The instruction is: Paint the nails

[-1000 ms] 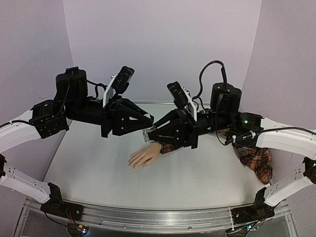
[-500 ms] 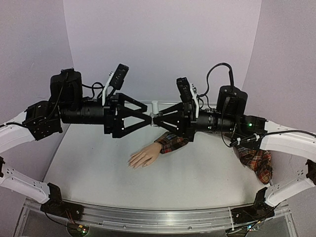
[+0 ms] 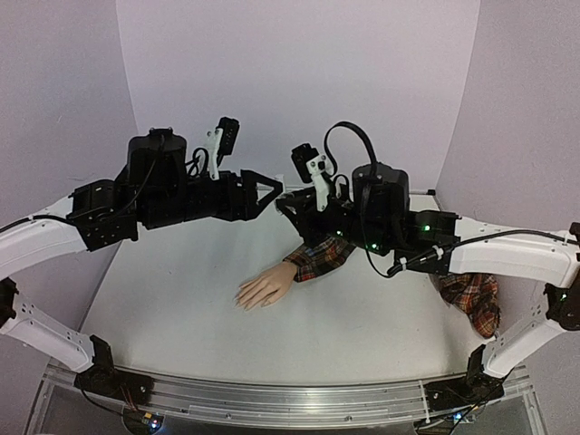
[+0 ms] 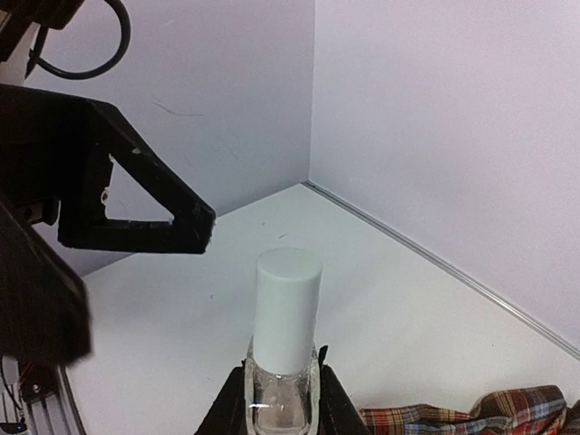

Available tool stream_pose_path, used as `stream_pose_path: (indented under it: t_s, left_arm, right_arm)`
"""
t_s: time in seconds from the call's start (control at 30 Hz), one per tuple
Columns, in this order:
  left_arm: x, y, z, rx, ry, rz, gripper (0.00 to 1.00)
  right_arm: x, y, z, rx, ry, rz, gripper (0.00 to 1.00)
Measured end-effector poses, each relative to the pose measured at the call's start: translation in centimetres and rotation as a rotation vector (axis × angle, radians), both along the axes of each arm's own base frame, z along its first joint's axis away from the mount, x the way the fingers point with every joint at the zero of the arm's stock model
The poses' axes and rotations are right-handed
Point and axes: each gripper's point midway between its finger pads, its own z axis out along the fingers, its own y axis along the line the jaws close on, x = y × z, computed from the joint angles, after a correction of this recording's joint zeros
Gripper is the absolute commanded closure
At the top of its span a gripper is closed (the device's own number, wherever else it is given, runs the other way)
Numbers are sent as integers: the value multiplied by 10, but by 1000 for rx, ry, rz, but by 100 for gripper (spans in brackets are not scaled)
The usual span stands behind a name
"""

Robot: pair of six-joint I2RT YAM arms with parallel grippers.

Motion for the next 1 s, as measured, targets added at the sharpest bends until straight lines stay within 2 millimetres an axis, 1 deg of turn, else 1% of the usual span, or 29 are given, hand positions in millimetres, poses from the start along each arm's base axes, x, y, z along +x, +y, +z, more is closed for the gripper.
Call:
stream_pose_path:
  t_s: [0.13, 0.4, 0.47, 0.67, 0.8, 0.87, 1.0]
  left_arm:
    - [8, -3, -10, 22, 11, 36, 45]
    - [16, -4, -11, 28, 7, 74, 47]
    - [17, -6, -11, 29, 7, 76, 49]
    - [22, -13, -7, 24, 1, 80, 61]
    - [23, -14, -7, 24, 0, 80, 69]
    - [22, -14, -7, 23, 0, 79, 73]
    - [21, -15, -7, 23, 2, 72, 78]
  right_arm:
    - [3, 1, 0, -23, -6, -38, 100]
    - [2, 4, 1, -45, -12, -48, 100]
    - [3, 6, -1, -51, -12, -46, 100]
    - [1, 10, -4, -67, -8, -36, 100]
    - [-1, 11, -6, -74, -6, -31, 100]
    - [-2, 11, -4, -73, -7, -30, 100]
    - [-3, 13, 3, -64, -18, -26, 100]
